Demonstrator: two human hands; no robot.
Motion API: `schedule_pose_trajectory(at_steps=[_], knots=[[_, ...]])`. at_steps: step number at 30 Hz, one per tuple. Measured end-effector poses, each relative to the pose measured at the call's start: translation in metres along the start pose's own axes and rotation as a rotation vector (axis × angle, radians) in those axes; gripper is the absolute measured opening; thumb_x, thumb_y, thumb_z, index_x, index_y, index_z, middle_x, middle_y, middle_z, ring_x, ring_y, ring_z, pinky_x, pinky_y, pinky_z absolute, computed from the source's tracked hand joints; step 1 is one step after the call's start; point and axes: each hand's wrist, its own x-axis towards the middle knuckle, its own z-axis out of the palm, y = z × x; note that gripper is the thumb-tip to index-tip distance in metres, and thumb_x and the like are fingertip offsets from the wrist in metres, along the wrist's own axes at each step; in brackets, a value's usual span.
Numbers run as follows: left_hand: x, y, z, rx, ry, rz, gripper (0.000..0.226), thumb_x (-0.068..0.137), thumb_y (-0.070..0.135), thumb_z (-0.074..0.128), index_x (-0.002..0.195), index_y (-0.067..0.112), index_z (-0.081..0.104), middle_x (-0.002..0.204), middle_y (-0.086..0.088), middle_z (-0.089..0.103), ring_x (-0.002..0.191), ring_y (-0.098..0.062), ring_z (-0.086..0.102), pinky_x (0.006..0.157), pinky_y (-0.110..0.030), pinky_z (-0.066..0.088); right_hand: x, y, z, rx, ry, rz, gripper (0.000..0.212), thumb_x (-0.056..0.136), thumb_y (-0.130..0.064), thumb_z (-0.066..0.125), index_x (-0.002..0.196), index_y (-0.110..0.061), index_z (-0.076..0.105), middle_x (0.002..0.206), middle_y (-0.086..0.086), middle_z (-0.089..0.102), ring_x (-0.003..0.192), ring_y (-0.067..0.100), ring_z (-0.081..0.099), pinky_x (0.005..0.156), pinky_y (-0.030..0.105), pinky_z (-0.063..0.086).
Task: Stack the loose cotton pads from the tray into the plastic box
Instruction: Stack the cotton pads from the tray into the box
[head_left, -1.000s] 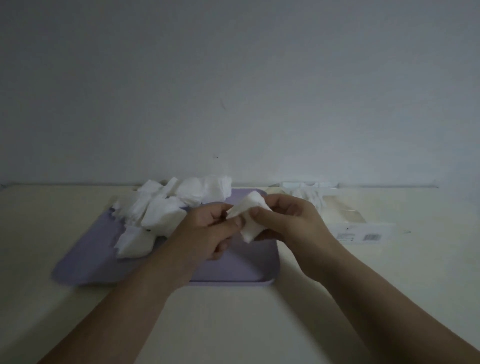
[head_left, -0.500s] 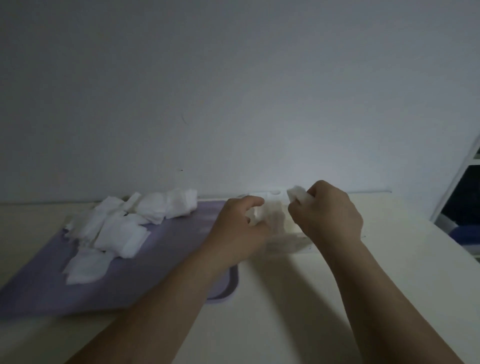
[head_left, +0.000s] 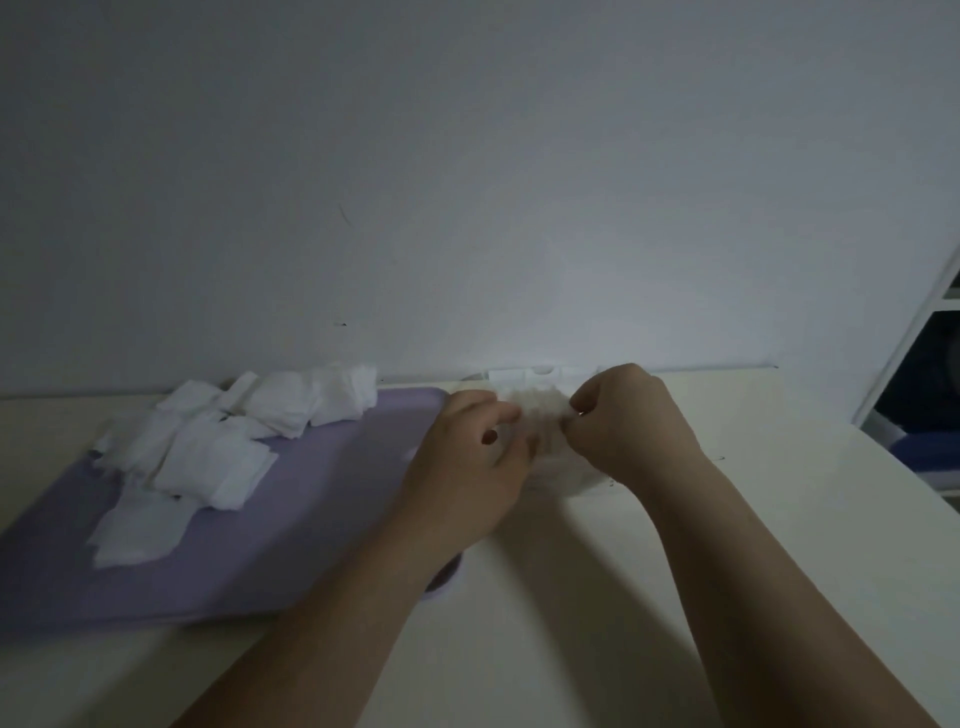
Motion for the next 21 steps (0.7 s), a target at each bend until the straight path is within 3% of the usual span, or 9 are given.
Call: schedule_pose_trajectory(at_steps=[3, 8, 14, 17, 19, 21], knots=[[-0.003, 0.0, 0.0, 0.049, -0.013, 0.03, 0.032, 0.095, 0.038, 0.067, 0.12, 0.019, 0.072, 0.133, 0.012, 0.057, 0.115, -0.009, 0.061, 0.103, -0.031, 0.049, -0.001, 0.002, 0.006, 0.001, 0.072, 0.019, 0.01, 0.08, -0.025, 0.077, 0.074, -0.024, 0.07, 0.08, -0.002, 0.072, 0.077, 0.025, 0.07, 0.073, 0.038, 0.061], [-0.004, -0.001, -0.003, 0.08, -0.066, 0.039, 0.04, 0.098, 0.043, 0.061, 0.129, 0.019, 0.069, 0.143, 0.011, 0.056, 0.122, -0.01, 0.059, 0.107, -0.034, 0.047, -0.004, -0.002, 0.004, -0.029, 0.019, 0.046, 0.006, 0.082, -0.024, 0.07, 0.078, -0.026, 0.073, 0.079, -0.006, 0.071, 0.078, 0.022, 0.068, 0.067, 0.029, 0.053], [-0.009, 0.001, -0.01, 0.035, -0.028, 0.019, 0.033, 0.101, 0.035, 0.06, 0.128, 0.017, 0.068, 0.141, 0.009, 0.056, 0.124, -0.012, 0.059, 0.108, -0.037, 0.047, -0.011, -0.008, -0.008, -0.008, 0.087, 0.036, 0.04, 0.073, -0.013, 0.058, 0.109, -0.026, 0.069, 0.105, -0.005, 0.07, 0.094, 0.022, 0.064, 0.077, 0.032, 0.053], [-0.012, 0.006, -0.014, 0.044, 0.016, -0.019, 0.034, 0.102, 0.034, 0.056, 0.131, 0.017, 0.065, 0.144, 0.01, 0.053, 0.128, -0.012, 0.056, 0.111, -0.038, 0.044, -0.014, -0.011, -0.01, -0.033, 0.101, 0.038, 0.046, 0.075, -0.01, 0.055, 0.118, -0.026, 0.06, 0.109, -0.004, 0.067, 0.096, 0.024, 0.063, 0.075, 0.032, 0.047], [-0.014, 0.009, -0.018, 0.034, 0.011, -0.038, 0.034, 0.102, 0.03, 0.056, 0.133, 0.018, 0.063, 0.146, 0.012, 0.05, 0.127, -0.012, 0.056, 0.11, -0.039, 0.045, -0.019, -0.018, -0.006, -0.099, 0.185, -0.013, 0.045, 0.079, -0.008, 0.052, 0.12, -0.023, 0.061, 0.113, -0.002, 0.066, 0.101, 0.026, 0.062, 0.075, 0.032, 0.042], [-0.013, 0.012, -0.028, 0.057, -0.016, -0.039, 0.034, 0.099, 0.024, 0.056, 0.132, 0.02, 0.062, 0.145, 0.012, 0.049, 0.124, -0.013, 0.058, 0.106, -0.041, 0.049, -0.03, -0.032, 0.004, -0.128, 0.332, -0.193, 0.04, 0.081, -0.009, 0.048, 0.115, -0.019, 0.067, 0.111, 0.003, 0.067, 0.101, 0.029, 0.062, 0.075, 0.035, 0.044]])
